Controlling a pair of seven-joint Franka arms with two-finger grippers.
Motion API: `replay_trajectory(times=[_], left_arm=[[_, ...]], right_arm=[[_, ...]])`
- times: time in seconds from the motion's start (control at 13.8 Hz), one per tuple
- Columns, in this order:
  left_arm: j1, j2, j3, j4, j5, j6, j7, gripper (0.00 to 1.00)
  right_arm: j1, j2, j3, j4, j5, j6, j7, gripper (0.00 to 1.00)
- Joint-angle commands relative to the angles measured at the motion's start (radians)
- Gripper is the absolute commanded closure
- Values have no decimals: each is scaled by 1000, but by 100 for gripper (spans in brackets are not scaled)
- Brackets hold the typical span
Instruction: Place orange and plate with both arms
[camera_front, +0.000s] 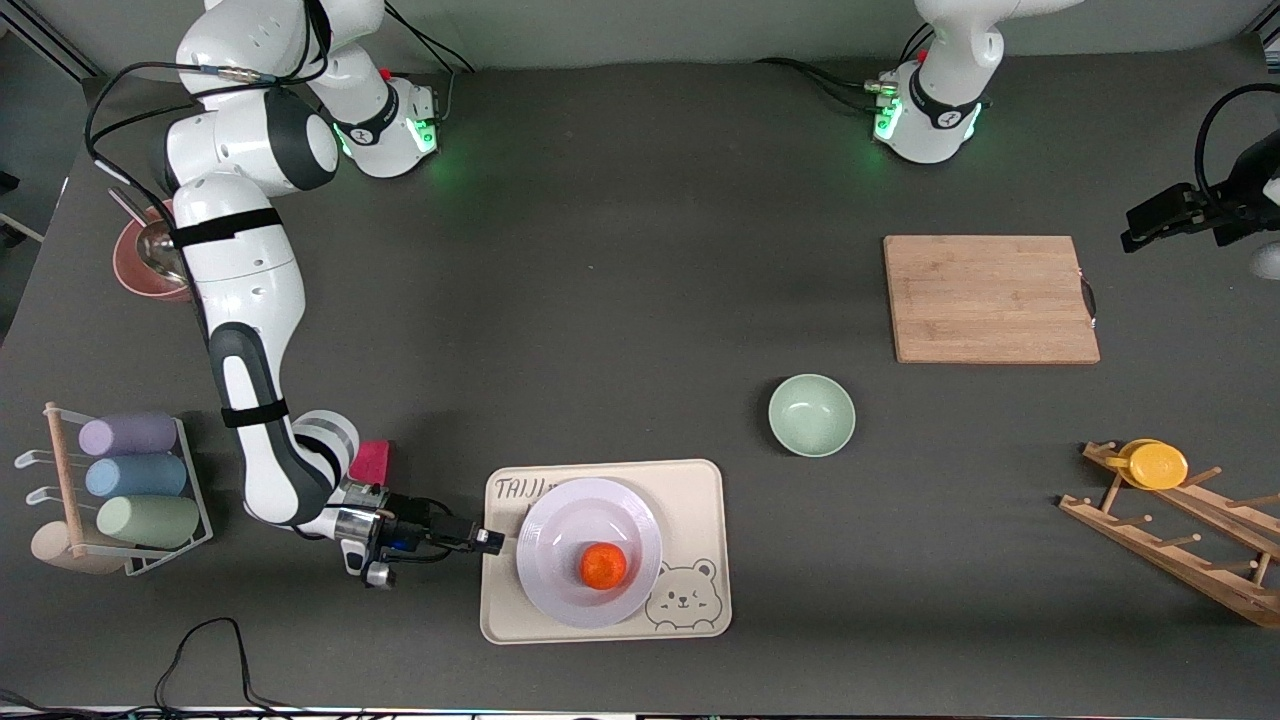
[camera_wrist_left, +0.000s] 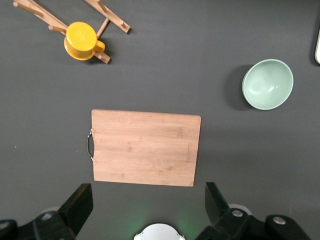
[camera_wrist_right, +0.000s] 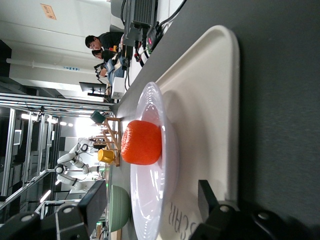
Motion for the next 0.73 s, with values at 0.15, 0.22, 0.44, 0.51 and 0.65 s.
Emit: replay_trajectory(times=[0.15, 0.22, 0.44, 0.51, 0.65], left_arm=[[4, -14, 2, 6, 16, 8, -3, 0], [4, -14, 9, 6, 14, 8, -4, 0], [2, -14, 14, 9, 16, 16, -3, 0], [4, -14, 14, 12, 14, 16, -3, 0], [4, -16, 16, 25, 16, 5, -3, 0]], right_arm=[[8, -117, -14, -84, -39, 18, 162, 17], [8, -142, -14, -95, -42, 16, 193, 17], [10, -248, -16, -159, -109, 10, 298, 17], [7, -289, -16, -186, -162, 8, 328, 16], [-14, -393, -19, -266, -271, -5, 371, 13]])
